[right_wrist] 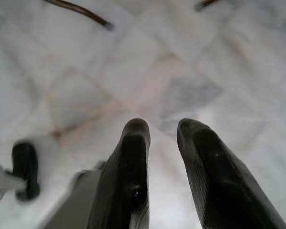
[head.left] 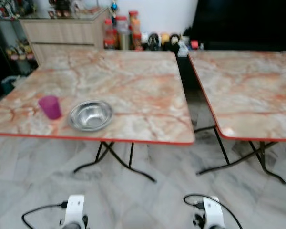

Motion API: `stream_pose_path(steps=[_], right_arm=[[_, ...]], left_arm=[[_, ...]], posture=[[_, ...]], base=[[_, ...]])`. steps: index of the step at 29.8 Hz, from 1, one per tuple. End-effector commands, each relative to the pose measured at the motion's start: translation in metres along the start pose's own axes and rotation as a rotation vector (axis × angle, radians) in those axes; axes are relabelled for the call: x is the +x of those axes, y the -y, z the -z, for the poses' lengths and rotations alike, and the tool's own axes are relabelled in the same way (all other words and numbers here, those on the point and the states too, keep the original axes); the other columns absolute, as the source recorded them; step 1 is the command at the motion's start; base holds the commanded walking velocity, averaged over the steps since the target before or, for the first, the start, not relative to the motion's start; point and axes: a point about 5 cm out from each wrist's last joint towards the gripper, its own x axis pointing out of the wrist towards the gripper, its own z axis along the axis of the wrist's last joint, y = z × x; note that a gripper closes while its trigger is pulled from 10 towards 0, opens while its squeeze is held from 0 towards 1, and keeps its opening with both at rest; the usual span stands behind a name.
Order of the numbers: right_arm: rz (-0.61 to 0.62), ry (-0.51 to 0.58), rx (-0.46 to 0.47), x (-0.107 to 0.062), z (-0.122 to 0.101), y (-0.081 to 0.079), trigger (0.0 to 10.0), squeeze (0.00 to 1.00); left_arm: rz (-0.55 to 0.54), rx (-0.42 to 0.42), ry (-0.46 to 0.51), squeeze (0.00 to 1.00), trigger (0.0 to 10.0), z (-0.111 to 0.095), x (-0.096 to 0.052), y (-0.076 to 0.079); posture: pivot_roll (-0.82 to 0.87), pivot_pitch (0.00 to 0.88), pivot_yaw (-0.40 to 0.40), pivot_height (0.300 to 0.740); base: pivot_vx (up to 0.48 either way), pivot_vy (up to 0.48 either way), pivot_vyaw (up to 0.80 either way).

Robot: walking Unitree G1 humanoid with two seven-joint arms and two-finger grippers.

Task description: Setting the table

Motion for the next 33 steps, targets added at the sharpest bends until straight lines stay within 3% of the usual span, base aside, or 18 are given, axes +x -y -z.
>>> stream_pose_path(steps=[1,5,15,23,33], right_arm=[[-0.01,0.034,-0.006,0.002,-0.011,-0.0036,10.0,0.0],[-0.015,0.03,-0.015,0.0021,-0.0111,-0.0043,10.0,0.0],[-0.019,0.031,-0.018,0.0024,-0.0123,-0.0054,10.0,0.0],[-0.022,0.034,-0.026,0.0025,-0.0128,-0.0057,10.0,0.0],[-0.013,0.027,-0.012,0.0022,-0.0104,-0.0053,10.0,0.0]], left_arm=[[-0.017,0.002,-0.006,0.0,10.0,-0.0006,0.0003,-0.0078],[-0.022,0.007,-0.012,0.0,10.0,-0.0002,0.0003,-0.0094],[-0.031,0.005,-0.019,0.0,10.0,-0.0008,0.0005,-0.0114],[-0.035,0.004,-0.022,0.0,10.0,-0.0007,0.0005,-0.0128],[-0.038,0.007,-0.022,0.0,10.0,0.0002,0.0003,-0.0154]], posture=[[0.05,0.0,-0.034,0.728],[0.05,0.0,-0.032,0.728],[0.05,0.0,-0.031,0.728],[0.05,0.0,-0.031,0.728],[0.05,0.0,-0.031,0.728]], base=[[0.0,-0.42,0.0],[0.06,-0.415,0.62],[0.0,-0.42,0.0],[0.0,-0.416,0.67],[0.049,-0.416,0.0]])
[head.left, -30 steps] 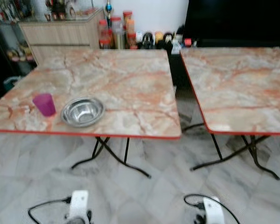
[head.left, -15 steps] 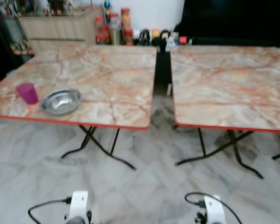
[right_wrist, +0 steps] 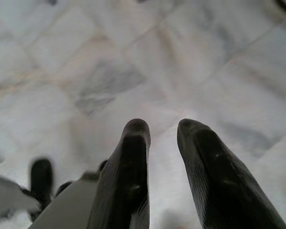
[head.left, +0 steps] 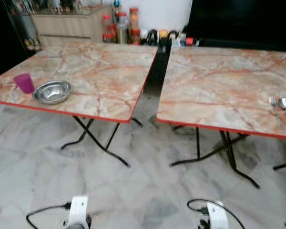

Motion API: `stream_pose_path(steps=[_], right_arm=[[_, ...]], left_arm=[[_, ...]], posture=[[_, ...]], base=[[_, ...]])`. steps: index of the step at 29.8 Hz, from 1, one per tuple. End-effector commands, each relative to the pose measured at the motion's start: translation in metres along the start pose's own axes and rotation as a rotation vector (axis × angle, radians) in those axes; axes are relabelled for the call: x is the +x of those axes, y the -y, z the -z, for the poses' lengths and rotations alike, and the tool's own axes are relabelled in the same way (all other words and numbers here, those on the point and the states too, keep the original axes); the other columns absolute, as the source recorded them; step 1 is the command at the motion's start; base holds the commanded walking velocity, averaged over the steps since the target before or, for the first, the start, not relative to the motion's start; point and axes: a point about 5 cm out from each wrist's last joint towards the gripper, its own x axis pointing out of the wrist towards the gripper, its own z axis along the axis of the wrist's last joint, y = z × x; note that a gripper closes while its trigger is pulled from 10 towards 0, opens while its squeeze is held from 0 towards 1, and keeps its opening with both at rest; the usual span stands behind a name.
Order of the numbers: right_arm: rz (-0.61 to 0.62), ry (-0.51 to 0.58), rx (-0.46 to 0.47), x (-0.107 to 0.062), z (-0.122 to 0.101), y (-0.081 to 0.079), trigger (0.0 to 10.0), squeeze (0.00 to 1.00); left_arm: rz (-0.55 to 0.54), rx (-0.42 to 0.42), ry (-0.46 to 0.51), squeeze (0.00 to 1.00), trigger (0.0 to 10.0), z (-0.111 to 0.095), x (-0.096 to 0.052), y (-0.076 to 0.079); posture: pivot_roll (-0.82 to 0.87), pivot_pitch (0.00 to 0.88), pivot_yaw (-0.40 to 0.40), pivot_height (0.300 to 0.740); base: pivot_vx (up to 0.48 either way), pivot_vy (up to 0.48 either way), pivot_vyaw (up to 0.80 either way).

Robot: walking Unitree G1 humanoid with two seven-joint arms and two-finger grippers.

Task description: Setting the table

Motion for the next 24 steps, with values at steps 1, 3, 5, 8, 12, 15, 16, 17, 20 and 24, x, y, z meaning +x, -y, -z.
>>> stream_pose_path(steps=[1,3,5,8,12,15,16,17,20,24], right_arm=[[-0.013,0.008,0.01,0.0012,-0.0025,-0.0062,10.0,0.0],[-0.012,0.008,0.01,0.0011,-0.0022,-0.0059,10.0,0.0],[-0.012,0.007,0.007,0.001,-0.0021,-0.0057,10.0,0.0],[-0.013,0.006,0.005,0.001,-0.0018,-0.0055,10.0,0.0],[-0.009,0.008,0.011,0.0009,-0.0016,-0.0054,10.0,0.0],[-0.009,0.014,0.017,0.0009,-0.0019,-0.0057,10.0,0.0],[-0.009,0.014,0.017,0.0009,-0.0019,-0.0057,10.0,0.0],[-0.009,0.014,0.017,0.0009,-0.0019,-0.0057,10.0,0.0],[-0.005,0.009,0.02,0.0009,-0.0015,-0.0056,10.0,0.0],[-0.007,0.003,0.017,0.001,-0.0012,-0.0057,10.0,0.0]], left_arm=[[-0.011,0.004,-0.01,0.0,10.0,0.0017,-0.0001,-0.0054],[-0.014,0.009,-0.008,0.0,10.0,0.0014,-0.0001,-0.0057],[-0.01,-0.012,-0.003,0.0,10.0,0.0009,-0.0001,-0.0056],[-0.009,-0.008,0.003,0.0,10.0,-0.0001,0.0,-0.0064],[-0.019,-0.024,-0.001,0.0,10.0,0.0001,0.0,-0.0098],[-0.015,-0.027,0.011,0.0,10.0,-0.0014,0.0,-0.0106],[-0.015,-0.027,0.011,0.0,10.0,-0.0014,0.0,-0.0106],[-0.015,-0.025,0.014,0.0,10.0,-0.002,0.0,-0.0108],[-0.018,-0.021,0.016,0.0,10.0,-0.0033,0.0003,-0.0103],[-0.014,-0.02,0.02,0.0,10.0,-0.0049,0.0005,-0.0081]], posture=[[0.05,0.0,-0.031,0.728],[0.05,0.0,-0.032,0.728],[0.05,0.0,-0.033,0.728],[0.05,0.0,-0.034,0.728],[0.05,0.0,-0.034,0.728],[0.05,0.0,-0.034,0.728],[0.05,0.0,-0.034,0.728],[0.05,0.0,-0.034,0.728],[0.05,0.0,-0.033,0.728],[0.05,0.0,-0.034,0.728]], base=[[0.255,-0.405,0.0],[0.24,-0.296,0.0],[0.0,0.0,0.0],[0.0,0.0,0.0],[0.0,0.0,0.0],[0.0,0.0,0.0],[0.0,0.0,0.0],[0.251,0.0,0.0],[0.271,0.0,0.0],[0.278,0.0,-0.55]])
